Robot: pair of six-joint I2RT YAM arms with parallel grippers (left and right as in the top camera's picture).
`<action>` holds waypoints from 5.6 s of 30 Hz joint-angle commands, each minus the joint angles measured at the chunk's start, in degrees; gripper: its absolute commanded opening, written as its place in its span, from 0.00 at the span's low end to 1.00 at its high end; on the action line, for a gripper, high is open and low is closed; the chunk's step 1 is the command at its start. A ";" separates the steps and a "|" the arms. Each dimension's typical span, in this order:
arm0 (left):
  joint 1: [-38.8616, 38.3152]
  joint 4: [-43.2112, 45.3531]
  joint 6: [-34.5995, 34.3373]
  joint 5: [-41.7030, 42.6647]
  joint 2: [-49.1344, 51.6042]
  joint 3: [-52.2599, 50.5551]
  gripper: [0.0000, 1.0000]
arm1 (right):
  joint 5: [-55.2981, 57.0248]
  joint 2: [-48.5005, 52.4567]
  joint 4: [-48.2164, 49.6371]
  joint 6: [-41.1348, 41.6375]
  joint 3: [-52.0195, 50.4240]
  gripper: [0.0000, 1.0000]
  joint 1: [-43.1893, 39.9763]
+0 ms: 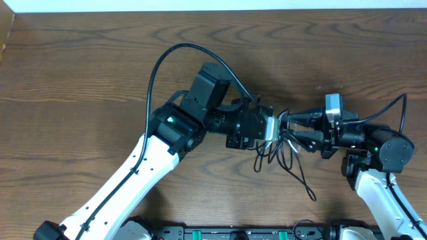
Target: Untangle cables
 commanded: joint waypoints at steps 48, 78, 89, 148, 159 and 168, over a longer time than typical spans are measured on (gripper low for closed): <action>-3.72 -3.37 -3.50 -21.35 2.47 1.31 0.98 | 11.65 -0.02 -6.23 -5.92 0.59 0.01 -1.64; -3.28 8.39 -21.53 -16.87 0.31 1.31 0.53 | 7.21 -0.04 -4.24 -6.99 0.59 0.01 -4.15; -3.28 9.31 -21.51 -16.85 0.31 1.31 0.08 | 6.67 -0.04 -2.89 -7.04 0.59 0.01 -4.15; -3.23 9.03 -21.70 -13.66 0.31 1.31 0.41 | 5.38 -0.02 -2.95 -6.75 0.59 0.01 -4.09; -3.34 9.64 -21.73 -9.75 0.33 1.29 0.40 | 5.42 -0.02 -2.95 -6.54 0.59 0.01 -4.09; -3.63 9.62 -21.73 -4.57 1.62 1.31 0.37 | 7.69 -0.02 -2.93 -6.58 0.59 0.01 -4.09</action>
